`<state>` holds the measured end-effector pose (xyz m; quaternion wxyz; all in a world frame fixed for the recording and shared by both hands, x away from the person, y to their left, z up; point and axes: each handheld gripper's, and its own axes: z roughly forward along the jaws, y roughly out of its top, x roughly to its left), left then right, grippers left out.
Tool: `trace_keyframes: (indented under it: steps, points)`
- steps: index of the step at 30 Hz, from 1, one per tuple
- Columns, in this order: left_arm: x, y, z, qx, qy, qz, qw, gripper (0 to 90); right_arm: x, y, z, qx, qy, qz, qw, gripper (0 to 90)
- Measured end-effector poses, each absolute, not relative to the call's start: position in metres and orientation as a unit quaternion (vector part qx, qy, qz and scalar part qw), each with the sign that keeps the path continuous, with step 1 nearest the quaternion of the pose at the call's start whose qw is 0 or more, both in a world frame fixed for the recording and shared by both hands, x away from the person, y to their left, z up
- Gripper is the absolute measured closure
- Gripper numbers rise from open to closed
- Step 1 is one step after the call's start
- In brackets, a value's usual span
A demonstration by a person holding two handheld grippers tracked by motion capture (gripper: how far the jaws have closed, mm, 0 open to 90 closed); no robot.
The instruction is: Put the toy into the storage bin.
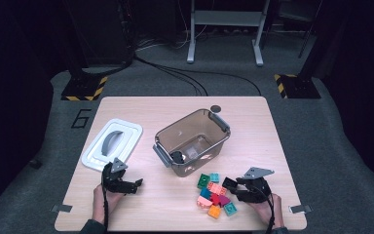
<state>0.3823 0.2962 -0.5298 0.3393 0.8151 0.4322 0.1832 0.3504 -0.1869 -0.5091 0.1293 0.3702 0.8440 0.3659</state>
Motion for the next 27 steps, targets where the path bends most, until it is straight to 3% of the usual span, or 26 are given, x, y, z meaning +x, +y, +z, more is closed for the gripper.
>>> trace_keyframes:
  steps: [4,9,27]
  points:
    - [0.382,0.296,-0.530,0.815,0.432,0.184,0.340,1.4,0.352,-0.186,-0.512,0.369,0.844,0.367,0.132,49.7]
    - [0.382,0.296,-0.530,0.815,0.432,0.183,0.339,1.4,0.352,-0.185,-0.515,0.373,0.841,0.367,0.139,58.0]
    - [0.382,0.296,-0.530,0.813,0.435,0.184,0.341,1.4,0.360,-0.191,-0.504,0.388,0.824,0.384,0.152,58.9]
